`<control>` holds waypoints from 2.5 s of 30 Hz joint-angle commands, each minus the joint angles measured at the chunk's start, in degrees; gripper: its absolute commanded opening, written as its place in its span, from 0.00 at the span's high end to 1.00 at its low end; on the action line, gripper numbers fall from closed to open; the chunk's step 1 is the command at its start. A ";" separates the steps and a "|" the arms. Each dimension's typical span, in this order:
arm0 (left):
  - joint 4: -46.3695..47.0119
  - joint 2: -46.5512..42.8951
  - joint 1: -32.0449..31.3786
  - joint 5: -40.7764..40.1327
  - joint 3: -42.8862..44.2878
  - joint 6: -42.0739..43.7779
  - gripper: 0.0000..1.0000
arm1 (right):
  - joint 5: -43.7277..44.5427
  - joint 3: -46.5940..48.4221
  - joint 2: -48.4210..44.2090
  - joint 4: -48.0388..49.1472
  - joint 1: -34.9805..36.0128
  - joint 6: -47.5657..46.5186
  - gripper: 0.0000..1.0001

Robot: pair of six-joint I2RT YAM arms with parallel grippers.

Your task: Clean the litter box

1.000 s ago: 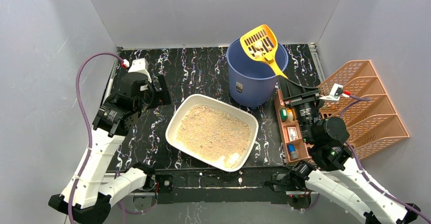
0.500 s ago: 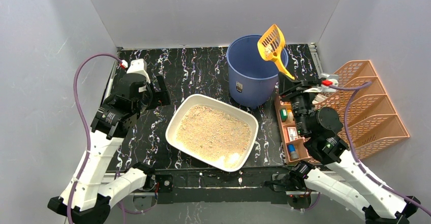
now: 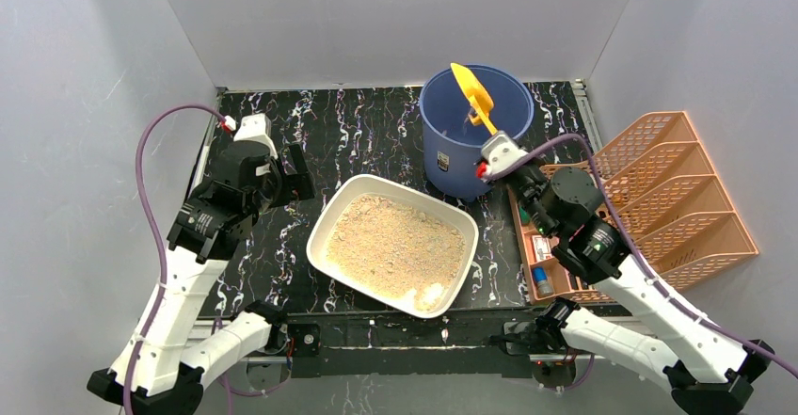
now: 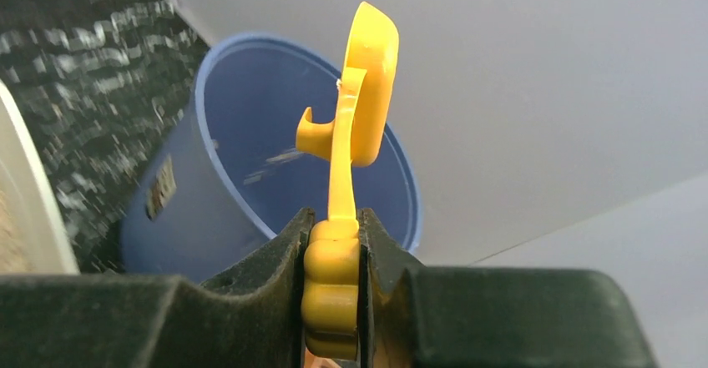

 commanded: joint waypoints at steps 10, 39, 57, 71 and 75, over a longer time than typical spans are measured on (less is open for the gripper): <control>-2.61 -1.55 -0.03 1.14 -3.72 -1.94 0.02 | -2.53 9.02 3.90 -9.49 0.01 -25.08 0.99; 14.14 18.35 0.06 0.30 -20.17 -5.63 0.06 | -23.97 29.36 6.53 -32.63 0.05 50.95 0.99; 19.41 37.38 0.06 3.41 -14.45 -2.36 0.49 | -23.18 28.19 11.91 -57.04 0.02 58.39 0.99; 19.17 34.29 0.06 6.50 -18.06 1.83 1.00 | -16.84 28.50 16.77 -65.30 0.02 60.36 0.99; 18.70 29.40 0.06 8.31 -21.63 2.87 1.00 | -14.29 29.61 17.48 -66.68 0.08 60.41 0.99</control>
